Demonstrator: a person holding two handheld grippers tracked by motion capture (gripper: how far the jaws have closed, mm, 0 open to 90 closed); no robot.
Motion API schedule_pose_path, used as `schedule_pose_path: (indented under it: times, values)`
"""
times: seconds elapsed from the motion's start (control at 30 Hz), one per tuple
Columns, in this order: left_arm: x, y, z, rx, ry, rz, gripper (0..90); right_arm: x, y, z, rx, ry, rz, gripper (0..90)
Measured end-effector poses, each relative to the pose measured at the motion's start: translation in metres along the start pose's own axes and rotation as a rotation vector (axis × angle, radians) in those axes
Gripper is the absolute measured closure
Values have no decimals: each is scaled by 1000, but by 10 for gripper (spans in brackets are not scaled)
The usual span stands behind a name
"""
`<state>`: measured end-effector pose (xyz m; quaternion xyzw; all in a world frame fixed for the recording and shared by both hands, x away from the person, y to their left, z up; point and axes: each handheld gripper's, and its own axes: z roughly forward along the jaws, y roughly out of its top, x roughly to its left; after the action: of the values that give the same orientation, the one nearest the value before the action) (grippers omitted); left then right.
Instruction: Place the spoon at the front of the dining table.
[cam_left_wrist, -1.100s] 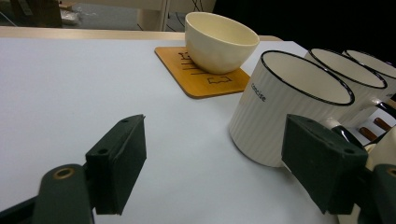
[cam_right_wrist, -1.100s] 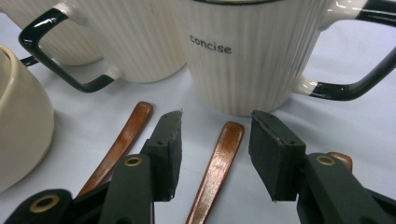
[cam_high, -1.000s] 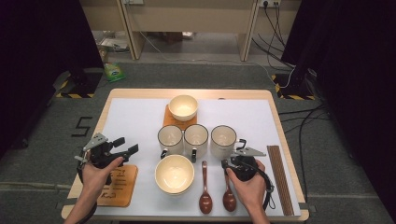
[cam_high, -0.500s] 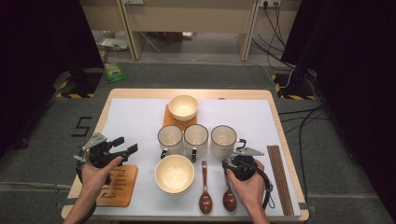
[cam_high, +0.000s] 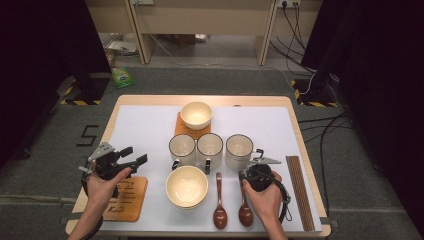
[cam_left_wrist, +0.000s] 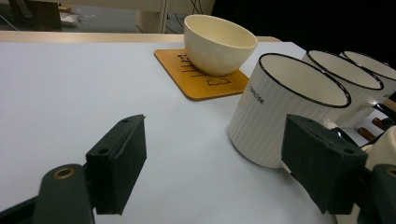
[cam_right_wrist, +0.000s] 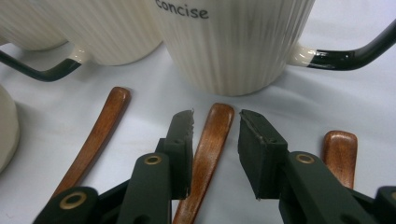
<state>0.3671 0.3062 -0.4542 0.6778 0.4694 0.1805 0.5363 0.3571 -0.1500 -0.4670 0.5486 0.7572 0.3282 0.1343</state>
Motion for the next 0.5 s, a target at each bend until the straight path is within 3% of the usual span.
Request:
schedule_pose_path:
  times: [0.5]
  values:
    - [-1,2,0,-1,-1,4,217,-2,1,8,35,-13,30,669]
